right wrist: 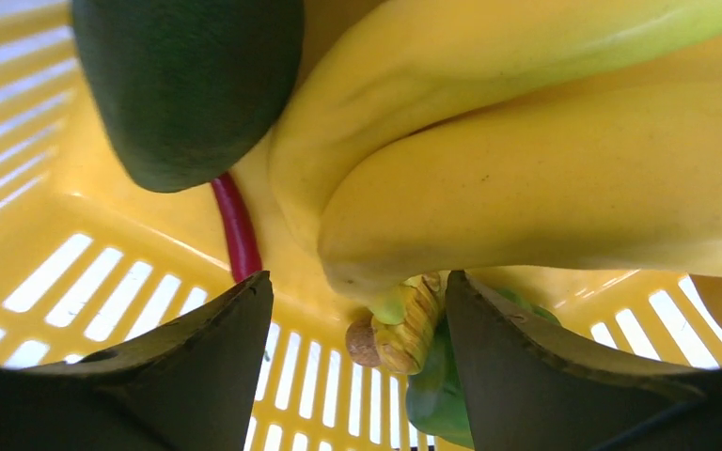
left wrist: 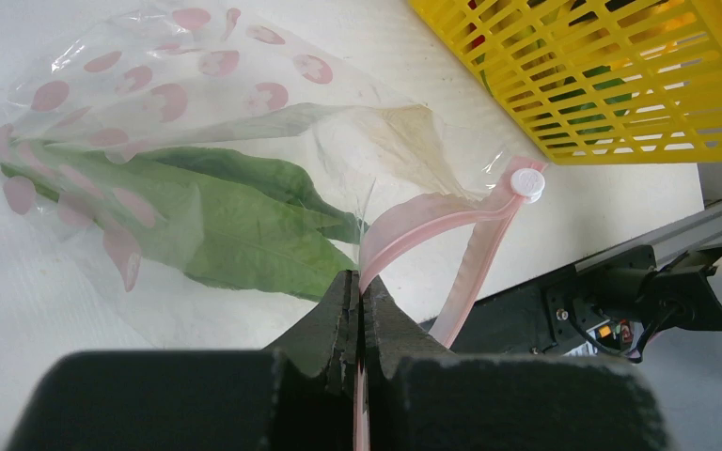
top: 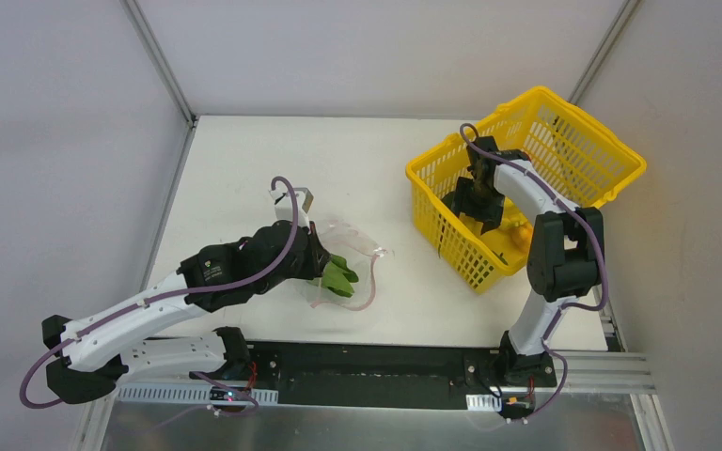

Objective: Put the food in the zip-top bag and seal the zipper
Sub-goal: Pick up the fake fruit from the bin.

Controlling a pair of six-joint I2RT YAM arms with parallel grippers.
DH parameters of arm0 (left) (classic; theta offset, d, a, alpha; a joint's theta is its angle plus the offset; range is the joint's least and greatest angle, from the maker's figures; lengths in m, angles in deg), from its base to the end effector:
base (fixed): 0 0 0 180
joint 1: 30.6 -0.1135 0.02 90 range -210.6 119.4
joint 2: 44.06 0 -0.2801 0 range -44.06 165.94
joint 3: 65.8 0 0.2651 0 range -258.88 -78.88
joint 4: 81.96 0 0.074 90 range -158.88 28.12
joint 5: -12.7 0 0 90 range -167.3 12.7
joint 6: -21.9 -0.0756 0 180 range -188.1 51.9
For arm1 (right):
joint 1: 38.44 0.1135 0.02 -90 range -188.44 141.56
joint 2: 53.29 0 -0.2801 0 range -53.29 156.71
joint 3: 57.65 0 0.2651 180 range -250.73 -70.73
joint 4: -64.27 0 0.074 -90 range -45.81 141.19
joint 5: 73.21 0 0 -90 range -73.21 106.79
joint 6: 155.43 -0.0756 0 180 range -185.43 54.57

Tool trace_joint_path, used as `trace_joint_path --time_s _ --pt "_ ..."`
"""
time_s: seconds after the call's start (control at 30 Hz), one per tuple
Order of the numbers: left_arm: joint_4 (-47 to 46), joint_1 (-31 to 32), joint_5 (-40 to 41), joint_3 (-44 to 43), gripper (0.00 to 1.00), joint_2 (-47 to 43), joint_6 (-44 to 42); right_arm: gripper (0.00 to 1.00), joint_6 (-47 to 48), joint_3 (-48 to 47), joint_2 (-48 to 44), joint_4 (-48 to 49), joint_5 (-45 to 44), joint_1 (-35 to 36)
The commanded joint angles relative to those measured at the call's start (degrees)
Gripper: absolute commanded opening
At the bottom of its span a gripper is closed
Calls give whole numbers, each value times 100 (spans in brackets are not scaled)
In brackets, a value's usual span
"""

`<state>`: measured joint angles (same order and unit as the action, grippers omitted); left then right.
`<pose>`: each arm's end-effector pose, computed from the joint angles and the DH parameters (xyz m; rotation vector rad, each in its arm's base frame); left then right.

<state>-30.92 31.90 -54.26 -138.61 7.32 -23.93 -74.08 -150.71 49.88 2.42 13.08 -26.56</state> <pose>0.1263 -0.1786 0.3583 0.0890 2.1234 -0.7282 0.3837 0.0757 0.1976 -0.0650 2.8197 -0.0101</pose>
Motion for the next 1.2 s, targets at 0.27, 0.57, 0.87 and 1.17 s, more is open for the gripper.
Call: trace_joint_path --time_s 0.27,0.57,0.87,1.17 --pt "-55 -89 -41 22 0 40 -45 48 423 690 -183 630 -377 30" --pt "-78 -89 -115 58 0 32 -22 5 527 756 -523 811 -573 147" --pt "-129 -89 -105 77 0 3 -16 0 479 397 -2034 857 -379 159" --pt "-176 -95 -177 39 0 97 -50 0 233 208 -3708 1469 1850 165"
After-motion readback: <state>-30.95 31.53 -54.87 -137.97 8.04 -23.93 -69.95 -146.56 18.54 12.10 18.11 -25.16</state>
